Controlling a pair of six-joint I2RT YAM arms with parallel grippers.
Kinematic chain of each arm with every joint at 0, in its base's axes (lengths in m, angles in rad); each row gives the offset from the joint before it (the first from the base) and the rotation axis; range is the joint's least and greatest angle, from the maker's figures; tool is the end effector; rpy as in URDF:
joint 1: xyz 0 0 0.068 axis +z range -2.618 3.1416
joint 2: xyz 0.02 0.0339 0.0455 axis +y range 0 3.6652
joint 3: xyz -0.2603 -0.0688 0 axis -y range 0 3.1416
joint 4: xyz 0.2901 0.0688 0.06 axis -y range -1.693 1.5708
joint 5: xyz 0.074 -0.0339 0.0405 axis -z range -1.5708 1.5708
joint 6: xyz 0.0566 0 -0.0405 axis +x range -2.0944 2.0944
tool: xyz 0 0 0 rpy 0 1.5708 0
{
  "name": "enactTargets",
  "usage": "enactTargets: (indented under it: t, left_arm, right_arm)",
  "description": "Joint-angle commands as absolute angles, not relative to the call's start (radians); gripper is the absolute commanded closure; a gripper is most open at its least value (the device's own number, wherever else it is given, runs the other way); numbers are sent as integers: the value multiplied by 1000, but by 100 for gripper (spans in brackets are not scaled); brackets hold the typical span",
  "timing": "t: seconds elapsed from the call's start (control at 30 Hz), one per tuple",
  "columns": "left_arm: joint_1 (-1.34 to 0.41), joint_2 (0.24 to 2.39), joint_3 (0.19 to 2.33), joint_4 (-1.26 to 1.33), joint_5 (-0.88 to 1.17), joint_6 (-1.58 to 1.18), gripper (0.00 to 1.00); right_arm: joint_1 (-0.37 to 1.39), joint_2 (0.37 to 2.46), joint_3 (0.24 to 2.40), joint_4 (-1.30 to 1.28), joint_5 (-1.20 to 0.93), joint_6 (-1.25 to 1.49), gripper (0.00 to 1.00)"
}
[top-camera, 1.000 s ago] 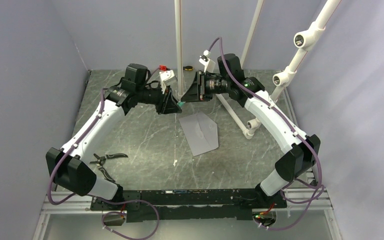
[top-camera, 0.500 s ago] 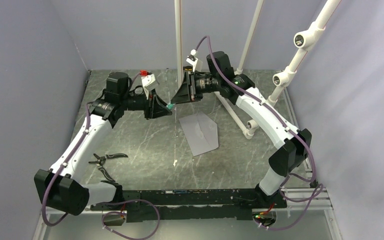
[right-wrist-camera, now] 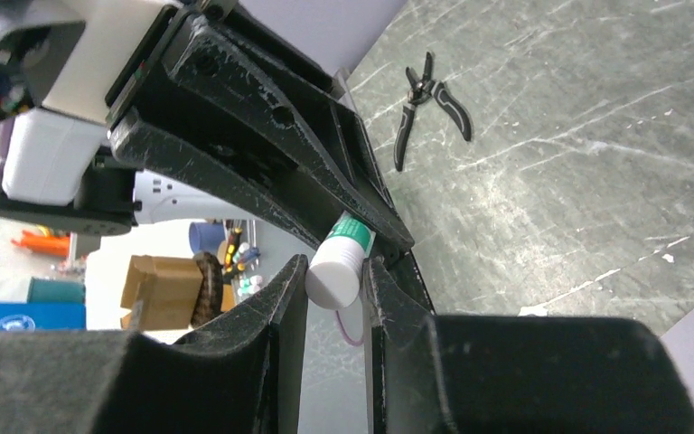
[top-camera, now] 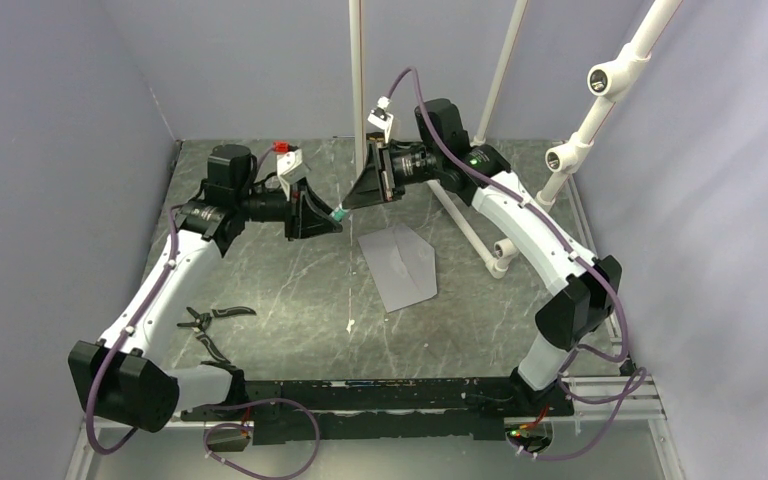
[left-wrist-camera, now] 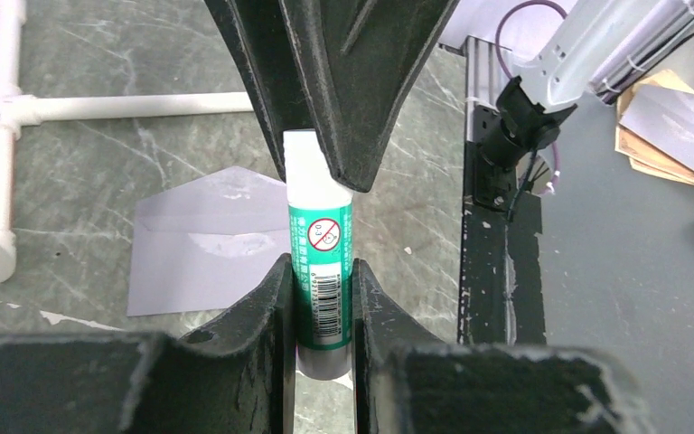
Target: Place the letter into the envelope and seal it
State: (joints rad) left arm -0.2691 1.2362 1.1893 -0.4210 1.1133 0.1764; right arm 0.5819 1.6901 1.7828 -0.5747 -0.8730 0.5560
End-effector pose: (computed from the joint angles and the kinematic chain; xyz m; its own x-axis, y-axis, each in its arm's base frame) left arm 0.2906 -0.1328 0.3610 -0.2720 0.1554 -0.9497 0.9518 0.1886 -0.2417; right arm 0.3371 0.2737 0.4074 -0.8147 -0.1300 -0.5651 -0.5773 0.2734 0.7694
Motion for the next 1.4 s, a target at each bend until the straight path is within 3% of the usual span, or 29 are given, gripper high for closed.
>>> enactTargets:
  t: [0.0,0.23,0.37,0.5,0.67,0.9,1.03,1.37]
  left_arm:
    - [-267,1238,1159,-684,1313,219,97]
    - [-265,1248,1179,-711,1449,245,97]
    - [-264,1247,1174,-708,1411,242,98]
    - [-263,1194,1122,-580,1187,142,98]
    - [-264,1177,1130,-578,1048,149,98]
    - [-264,1076,1017,-449,541,40,98]
    - [-264,1043,971,-405,425,-32,98]
    - [-264,912,916,-350,-70,-252,97]
  right_arm:
    - [484,1583,1809,-299,-865,464,100]
    - [500,1479,1709,-253,-866,285,100]
    - [525,1478,1722,-236,-819,314,100]
    - [575,1525,1779,-267,-760,417,100]
    - [661,1595,1892,-511,-472,366,100]
    - [713,1561,1709,-596,-79,384,100]
    - [787,1597,1607,-664,105,349,100]
    - [1010,1787,1421,-528,186,281,100]
